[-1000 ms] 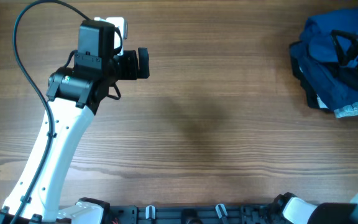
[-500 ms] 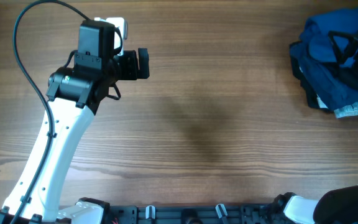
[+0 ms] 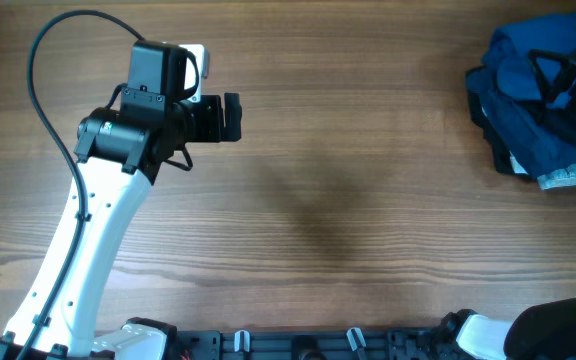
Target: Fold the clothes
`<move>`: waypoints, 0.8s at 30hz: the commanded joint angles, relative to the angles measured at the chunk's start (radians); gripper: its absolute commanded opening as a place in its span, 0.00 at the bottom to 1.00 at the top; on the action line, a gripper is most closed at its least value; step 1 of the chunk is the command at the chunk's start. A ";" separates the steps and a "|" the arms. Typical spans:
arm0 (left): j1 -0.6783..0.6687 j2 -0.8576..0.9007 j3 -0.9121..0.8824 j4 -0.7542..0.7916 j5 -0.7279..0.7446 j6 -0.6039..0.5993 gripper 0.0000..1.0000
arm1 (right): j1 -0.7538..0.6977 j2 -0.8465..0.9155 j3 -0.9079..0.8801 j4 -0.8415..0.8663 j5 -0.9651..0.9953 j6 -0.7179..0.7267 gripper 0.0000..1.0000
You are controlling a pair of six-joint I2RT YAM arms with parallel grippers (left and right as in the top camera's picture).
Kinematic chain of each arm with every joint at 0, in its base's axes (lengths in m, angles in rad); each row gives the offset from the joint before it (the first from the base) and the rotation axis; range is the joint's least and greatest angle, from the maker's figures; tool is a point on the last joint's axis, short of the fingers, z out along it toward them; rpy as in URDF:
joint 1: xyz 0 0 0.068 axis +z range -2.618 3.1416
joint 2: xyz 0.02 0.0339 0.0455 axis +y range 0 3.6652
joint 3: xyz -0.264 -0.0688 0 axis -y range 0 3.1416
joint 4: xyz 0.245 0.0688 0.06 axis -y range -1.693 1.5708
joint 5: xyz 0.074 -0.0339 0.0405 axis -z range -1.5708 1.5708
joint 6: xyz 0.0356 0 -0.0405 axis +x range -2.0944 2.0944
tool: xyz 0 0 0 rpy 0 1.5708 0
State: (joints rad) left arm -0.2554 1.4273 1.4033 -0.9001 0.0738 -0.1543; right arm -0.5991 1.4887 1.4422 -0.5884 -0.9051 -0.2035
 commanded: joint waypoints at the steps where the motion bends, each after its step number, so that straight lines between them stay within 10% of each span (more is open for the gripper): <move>1: -0.002 -0.020 0.002 -0.006 0.026 0.012 1.00 | -0.001 0.011 -0.003 0.000 -0.008 0.001 1.00; 11: 0.052 -0.118 -0.063 0.298 0.004 0.026 1.00 | -0.001 0.011 -0.003 0.000 -0.008 0.001 1.00; 24: 0.209 -0.608 -0.685 0.809 0.063 0.042 1.00 | -0.001 0.011 -0.003 0.000 -0.008 0.001 1.00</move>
State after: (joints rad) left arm -0.0860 0.9367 0.8394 -0.1097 0.0849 -0.1318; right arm -0.5991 1.4887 1.4422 -0.5903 -0.9051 -0.2035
